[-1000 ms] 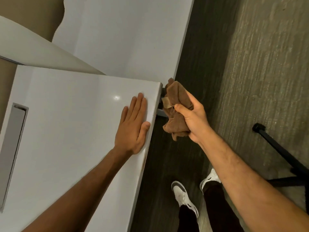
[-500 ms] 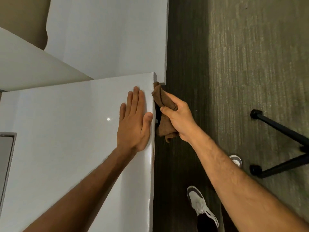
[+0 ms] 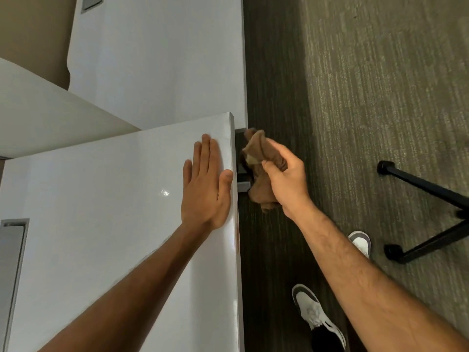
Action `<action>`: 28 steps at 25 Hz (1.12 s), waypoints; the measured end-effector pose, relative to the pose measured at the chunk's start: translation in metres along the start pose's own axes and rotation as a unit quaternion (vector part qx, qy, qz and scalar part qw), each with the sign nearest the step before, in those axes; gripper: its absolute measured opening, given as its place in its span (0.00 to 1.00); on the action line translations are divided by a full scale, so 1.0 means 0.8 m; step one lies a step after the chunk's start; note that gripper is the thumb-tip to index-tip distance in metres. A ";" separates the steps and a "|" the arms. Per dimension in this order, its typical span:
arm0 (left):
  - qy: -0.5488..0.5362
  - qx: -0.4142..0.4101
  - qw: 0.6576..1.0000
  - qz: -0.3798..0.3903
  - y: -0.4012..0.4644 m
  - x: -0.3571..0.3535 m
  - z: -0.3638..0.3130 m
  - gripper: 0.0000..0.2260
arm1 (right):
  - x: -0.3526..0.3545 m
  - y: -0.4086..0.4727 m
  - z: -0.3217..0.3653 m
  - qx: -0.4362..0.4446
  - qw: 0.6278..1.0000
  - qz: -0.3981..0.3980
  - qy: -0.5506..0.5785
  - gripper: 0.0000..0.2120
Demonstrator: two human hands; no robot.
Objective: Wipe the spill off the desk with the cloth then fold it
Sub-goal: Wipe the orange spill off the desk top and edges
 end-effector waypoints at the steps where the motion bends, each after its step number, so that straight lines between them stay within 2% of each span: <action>1: -0.001 0.000 1.000 -0.001 0.000 0.000 0.000 0.35 | 0.004 0.007 0.007 0.007 1.000 -0.020 0.023 0.22; 4: -0.002 -0.001 1.000 -0.002 0.002 0.000 0.000 0.37 | -0.016 0.030 0.020 0.009 1.000 -0.003 0.027 0.22; 7: -0.011 0.005 1.000 0.003 0.002 0.000 0.001 0.36 | -0.059 0.036 0.023 0.003 0.998 0.060 -0.038 0.24; 9: -0.013 0.010 1.000 0.006 0.004 -0.001 0.000 0.34 | -0.066 0.027 0.019 0.009 0.996 0.064 -0.058 0.24; 13: -0.011 0.009 1.000 0.006 0.005 0.000 0.000 0.38 | -0.052 -0.014 0.008 0.033 0.991 0.071 -0.107 0.25; 19: -0.007 0.002 1.000 -0.006 0.004 0.000 0.002 0.32 | -0.042 -0.065 -0.006 0.066 0.987 0.084 -0.121 0.25; 28: 0.004 0.002 1.000 -0.013 0.003 -0.002 0.003 0.31 | -0.011 -0.151 -0.068 0.023 0.973 0.122 -0.193 0.25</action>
Point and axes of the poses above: each hand's wrist, its own y-axis towards the middle knuckle, its own x-axis out of the back of the hand, z = x × y, the point moved 9 cm from there along y, towards the middle knuckle, and after that the axes turned 1 degree about -z, right-handed, at the moved point
